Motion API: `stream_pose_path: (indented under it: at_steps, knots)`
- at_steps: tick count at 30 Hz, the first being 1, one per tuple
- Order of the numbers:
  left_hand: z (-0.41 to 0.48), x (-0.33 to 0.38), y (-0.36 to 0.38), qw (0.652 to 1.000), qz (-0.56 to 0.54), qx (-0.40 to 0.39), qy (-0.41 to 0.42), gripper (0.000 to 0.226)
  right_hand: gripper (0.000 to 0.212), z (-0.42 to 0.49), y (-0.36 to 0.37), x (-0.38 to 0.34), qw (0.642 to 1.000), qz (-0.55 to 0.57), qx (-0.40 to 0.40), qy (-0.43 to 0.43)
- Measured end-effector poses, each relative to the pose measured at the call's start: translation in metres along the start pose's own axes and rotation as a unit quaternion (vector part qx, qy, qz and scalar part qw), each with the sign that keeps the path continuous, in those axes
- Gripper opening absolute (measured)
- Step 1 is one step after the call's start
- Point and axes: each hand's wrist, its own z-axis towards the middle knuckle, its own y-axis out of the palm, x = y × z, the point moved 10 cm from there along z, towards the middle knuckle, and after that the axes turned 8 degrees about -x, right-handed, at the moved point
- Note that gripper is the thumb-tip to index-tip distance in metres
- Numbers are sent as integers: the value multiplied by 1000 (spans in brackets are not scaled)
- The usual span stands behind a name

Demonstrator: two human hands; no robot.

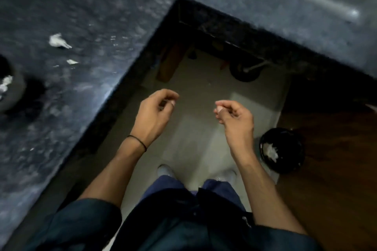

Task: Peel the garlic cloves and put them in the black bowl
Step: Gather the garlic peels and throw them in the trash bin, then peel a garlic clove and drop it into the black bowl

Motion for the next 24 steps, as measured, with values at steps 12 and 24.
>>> stream_pose_path:
  at_steps: [12, 24]
  knots:
    - [-56, -110, -188, 934, -181, 285, -114, 17, 15, 64, 253, -110, 961, -55, -259, -76]
    - [-24, -153, -233, 856, -118, 433, -256, 16, 18, 164, 408, -142, 887, -130, -419, -141]
